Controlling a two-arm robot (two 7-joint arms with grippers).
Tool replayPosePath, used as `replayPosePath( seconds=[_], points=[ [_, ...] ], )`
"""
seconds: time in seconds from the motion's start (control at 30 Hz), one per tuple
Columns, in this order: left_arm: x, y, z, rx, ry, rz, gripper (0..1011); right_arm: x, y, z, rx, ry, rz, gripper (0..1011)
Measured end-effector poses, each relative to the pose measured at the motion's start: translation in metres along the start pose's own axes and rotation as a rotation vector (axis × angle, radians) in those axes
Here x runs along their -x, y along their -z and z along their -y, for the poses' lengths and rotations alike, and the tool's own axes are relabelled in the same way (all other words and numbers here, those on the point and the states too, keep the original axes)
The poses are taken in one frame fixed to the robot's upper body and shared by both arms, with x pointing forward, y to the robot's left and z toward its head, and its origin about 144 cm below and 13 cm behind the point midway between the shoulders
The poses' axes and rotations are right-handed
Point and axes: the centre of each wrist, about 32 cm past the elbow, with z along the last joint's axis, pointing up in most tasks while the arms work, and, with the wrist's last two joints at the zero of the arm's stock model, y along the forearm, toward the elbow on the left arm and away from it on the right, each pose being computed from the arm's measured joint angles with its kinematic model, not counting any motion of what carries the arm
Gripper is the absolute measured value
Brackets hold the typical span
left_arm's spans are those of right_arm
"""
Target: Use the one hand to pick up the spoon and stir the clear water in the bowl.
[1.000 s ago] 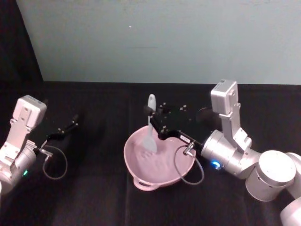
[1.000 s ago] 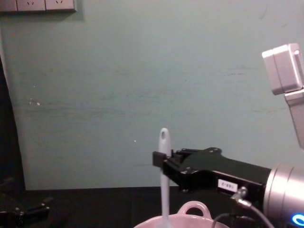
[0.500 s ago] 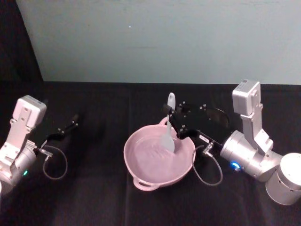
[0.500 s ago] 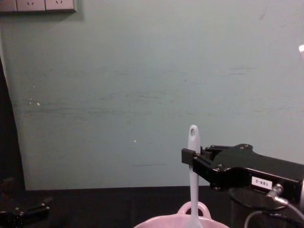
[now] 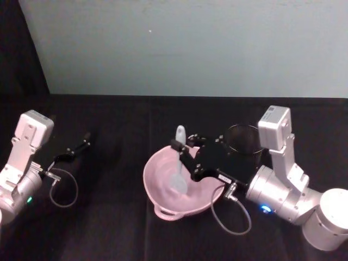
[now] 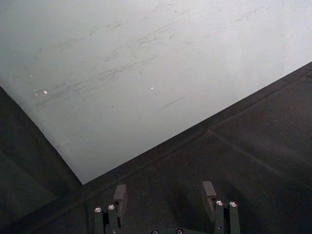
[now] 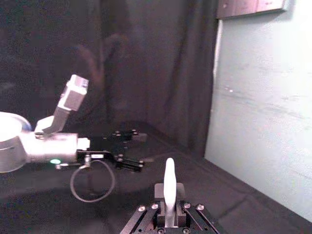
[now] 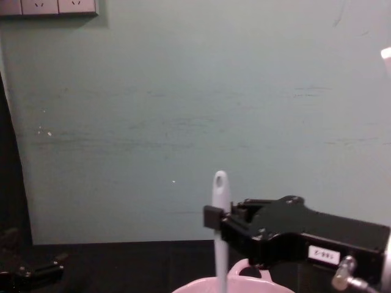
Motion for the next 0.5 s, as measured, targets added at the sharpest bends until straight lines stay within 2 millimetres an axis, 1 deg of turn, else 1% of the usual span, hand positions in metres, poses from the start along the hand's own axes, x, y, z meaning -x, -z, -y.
replayPosePath(
  seconds=[0.27,0.5],
  points=[
    [0.0,0.0,0.0,0.0,0.0,0.0,1005,0.006,0.002,-0.015,-0.019,-0.027,-0.018,124],
    [0.0,0.0,0.0,0.0,0.0,0.0,1005,0.0,0.01,-0.032,-0.04,-0.007,-0.06,124]
  ],
)
